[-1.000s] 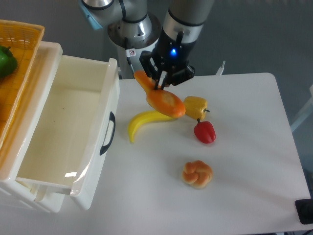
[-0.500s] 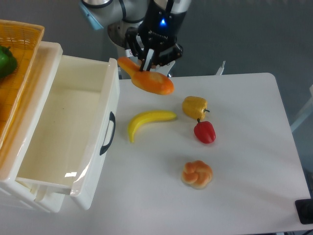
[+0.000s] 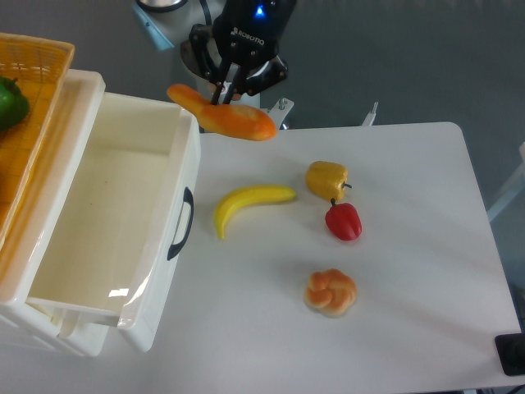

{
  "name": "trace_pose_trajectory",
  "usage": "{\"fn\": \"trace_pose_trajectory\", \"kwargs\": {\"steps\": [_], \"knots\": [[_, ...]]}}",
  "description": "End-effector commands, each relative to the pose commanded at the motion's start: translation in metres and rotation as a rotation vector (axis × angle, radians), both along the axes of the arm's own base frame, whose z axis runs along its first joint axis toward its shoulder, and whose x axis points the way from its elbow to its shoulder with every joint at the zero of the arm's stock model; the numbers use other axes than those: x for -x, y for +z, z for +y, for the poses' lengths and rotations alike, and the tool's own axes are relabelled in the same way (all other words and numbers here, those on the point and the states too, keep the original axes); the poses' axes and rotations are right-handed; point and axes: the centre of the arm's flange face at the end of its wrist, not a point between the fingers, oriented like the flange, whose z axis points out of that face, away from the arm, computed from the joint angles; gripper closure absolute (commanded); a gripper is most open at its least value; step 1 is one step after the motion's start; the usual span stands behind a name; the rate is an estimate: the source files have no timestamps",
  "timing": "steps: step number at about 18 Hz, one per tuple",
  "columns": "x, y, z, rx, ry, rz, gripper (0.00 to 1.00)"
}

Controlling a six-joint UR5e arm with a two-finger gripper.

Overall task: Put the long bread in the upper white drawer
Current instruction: 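Carry the held bread over the open white drawer, then lower the bread into the drawer and open the gripper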

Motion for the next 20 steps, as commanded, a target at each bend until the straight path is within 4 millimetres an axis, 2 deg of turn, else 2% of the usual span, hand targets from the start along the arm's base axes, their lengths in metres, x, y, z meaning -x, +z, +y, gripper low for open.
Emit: {"fn": "trace_pose_trajectory", "kwargs": {"steps": [4,8,10,16,20], "knots": [[-0.009,0.000,0.017,-0.028,0.006,0.016,1.00],[-0.017,-0.024,0.043,-0.004,-0.028,-0.004,1.00],[-0.022,-0.035,0.049,0.013,-0.035,-0.024,1.00],[-0.031,-0.050,0.065,0.045,-0.061,-0.051,1.00],[-0.047,-0.064,0.077,0.094,-0.088,-0.053,1.00]]}}
